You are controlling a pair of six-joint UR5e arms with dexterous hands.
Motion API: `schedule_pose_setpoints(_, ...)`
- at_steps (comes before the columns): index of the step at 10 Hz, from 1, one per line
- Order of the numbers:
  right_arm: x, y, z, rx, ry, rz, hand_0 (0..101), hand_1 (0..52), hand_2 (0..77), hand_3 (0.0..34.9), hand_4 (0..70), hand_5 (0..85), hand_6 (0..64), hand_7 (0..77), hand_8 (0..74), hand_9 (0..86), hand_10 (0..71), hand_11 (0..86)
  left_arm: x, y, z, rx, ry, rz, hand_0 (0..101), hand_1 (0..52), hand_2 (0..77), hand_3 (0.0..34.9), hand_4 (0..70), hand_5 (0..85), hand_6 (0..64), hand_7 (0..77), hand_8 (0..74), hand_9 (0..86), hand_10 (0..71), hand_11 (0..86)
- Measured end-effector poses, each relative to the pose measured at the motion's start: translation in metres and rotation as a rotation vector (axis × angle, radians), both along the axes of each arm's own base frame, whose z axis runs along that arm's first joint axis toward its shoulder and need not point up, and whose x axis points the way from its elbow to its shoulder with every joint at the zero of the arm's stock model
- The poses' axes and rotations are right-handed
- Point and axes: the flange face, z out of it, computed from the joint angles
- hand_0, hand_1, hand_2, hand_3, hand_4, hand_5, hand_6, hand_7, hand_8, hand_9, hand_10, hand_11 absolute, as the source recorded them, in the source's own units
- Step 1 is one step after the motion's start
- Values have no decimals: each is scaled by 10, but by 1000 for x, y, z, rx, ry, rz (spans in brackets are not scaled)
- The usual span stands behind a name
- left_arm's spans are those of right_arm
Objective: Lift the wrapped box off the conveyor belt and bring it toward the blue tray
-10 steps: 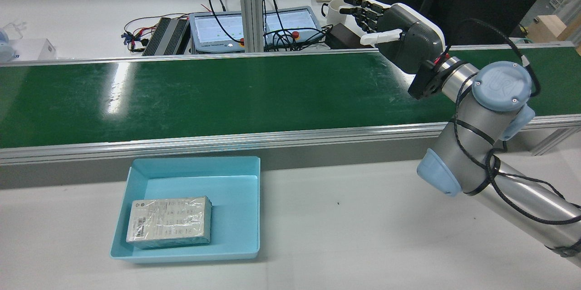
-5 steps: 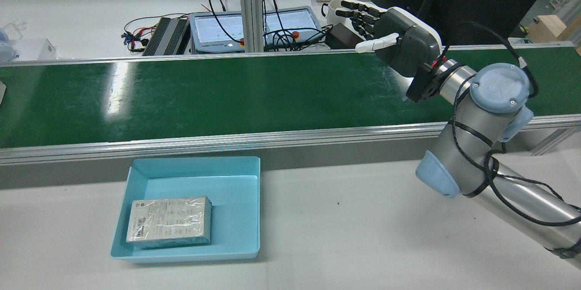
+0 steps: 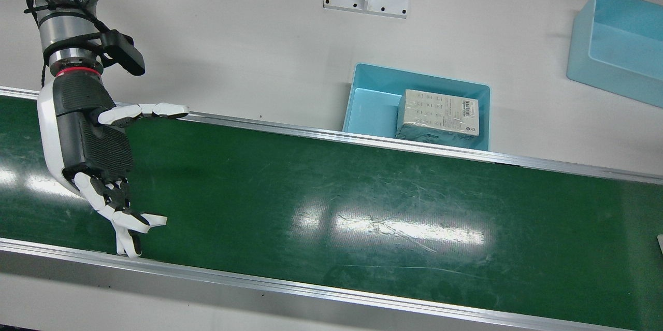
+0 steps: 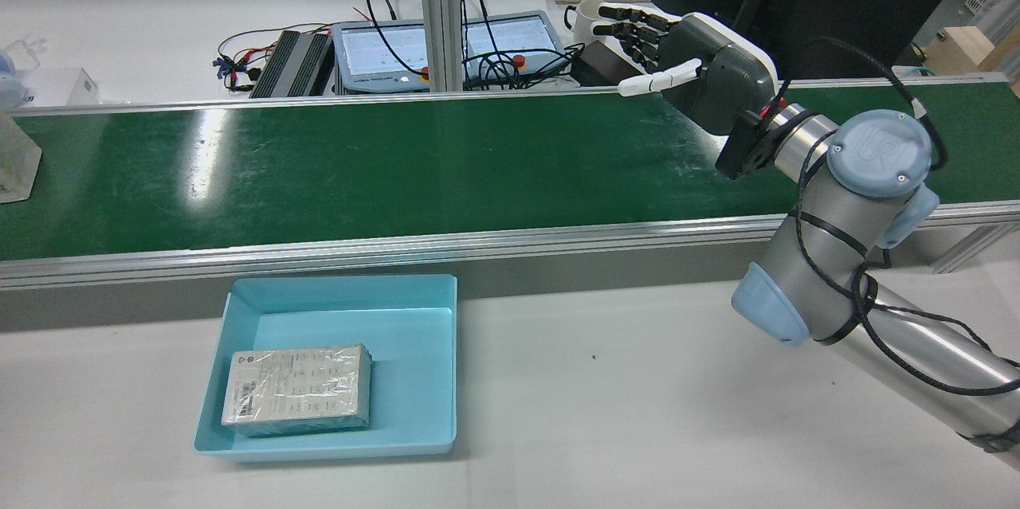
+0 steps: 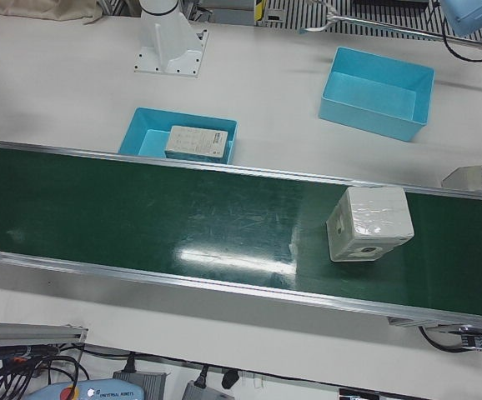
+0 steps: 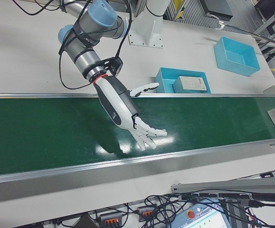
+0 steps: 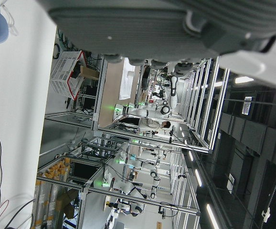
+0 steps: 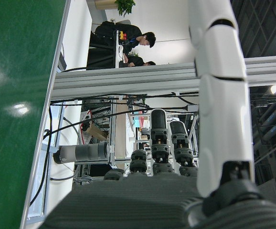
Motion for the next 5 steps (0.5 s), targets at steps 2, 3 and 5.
schedule_pose_setpoints(2, 5, -2, -2, 5, 1, 7, 503, 164, 109, 0, 158, 153, 109, 262, 71, 87, 0, 11, 0, 0, 0, 0, 0, 0, 0, 0, 5, 0, 0, 11, 5, 5, 5, 5, 5, 5)
schedule_pose_setpoints(3, 6, -2, -4, 9, 5, 10, 503, 164, 109, 0, 158, 153, 109, 262, 71, 87, 0, 11, 0, 0, 0, 0, 0, 0, 0, 0, 11, 0, 0, 11, 5, 5, 5, 5, 5, 5)
schedule_pose_setpoints(5, 8, -4, -8, 30, 31, 17, 504, 158, 93, 0, 158, 153, 109, 262, 71, 87, 0, 11, 0, 0, 0, 0, 0, 0, 0, 0, 11, 0, 0, 11, 5, 5, 5, 5, 5, 5)
